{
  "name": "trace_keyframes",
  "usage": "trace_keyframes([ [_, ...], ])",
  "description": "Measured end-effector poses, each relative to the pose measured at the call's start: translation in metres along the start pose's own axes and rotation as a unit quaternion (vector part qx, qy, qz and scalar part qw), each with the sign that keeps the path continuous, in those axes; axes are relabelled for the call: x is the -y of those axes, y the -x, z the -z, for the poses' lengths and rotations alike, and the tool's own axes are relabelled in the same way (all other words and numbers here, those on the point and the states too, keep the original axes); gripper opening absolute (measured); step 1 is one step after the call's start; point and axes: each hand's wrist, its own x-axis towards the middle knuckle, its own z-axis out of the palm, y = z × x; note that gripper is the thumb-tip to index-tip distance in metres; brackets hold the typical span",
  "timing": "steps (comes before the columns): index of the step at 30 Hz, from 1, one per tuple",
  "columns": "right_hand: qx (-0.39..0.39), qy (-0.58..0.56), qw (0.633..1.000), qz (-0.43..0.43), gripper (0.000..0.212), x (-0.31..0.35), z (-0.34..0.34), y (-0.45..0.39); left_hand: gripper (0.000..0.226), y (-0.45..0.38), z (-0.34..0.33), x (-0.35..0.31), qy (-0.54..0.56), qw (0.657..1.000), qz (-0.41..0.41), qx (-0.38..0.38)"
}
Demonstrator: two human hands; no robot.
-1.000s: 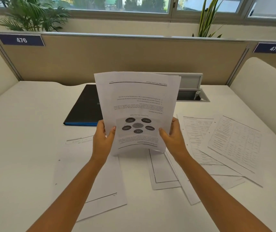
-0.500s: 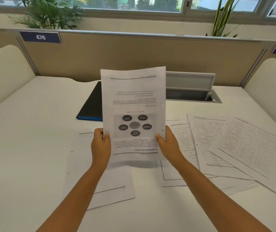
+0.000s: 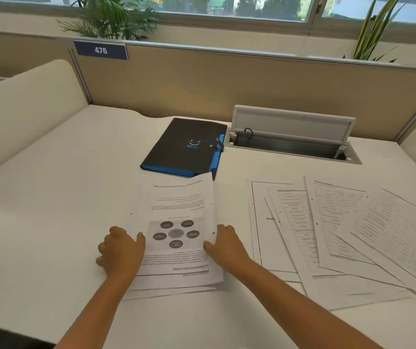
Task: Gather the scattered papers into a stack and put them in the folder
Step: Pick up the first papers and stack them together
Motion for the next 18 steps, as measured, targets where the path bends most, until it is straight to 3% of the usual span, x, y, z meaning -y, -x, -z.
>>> trace_keyframes([
  [6, 0.014, -0.001, 1.000, -0.022, 0.041, -0.006, 0.011, -0.002, 0.054, -0.022, 0.001, -0.004, 0.157, 0.982, 0.062, 0.089],
  [11, 0.018, -0.045, 0.998, -0.027, 0.022, -0.023, 0.017, -0.002, 0.020, -0.025, 0.007, -0.001, 0.252, 0.939, -0.040, 0.232],
  [15, -0.005, -0.094, 0.996, -0.010, 0.018, -0.032, 0.029, 0.001, 0.025, -0.016, 0.009, -0.008, 0.332, 0.906, -0.107, 0.240],
  [18, -0.041, -0.235, 0.971, -0.013, 0.024, -0.028, 0.050, 0.003, 0.026, -0.009, 0.015, -0.022, 0.399, 0.874, -0.143, 0.237],
])
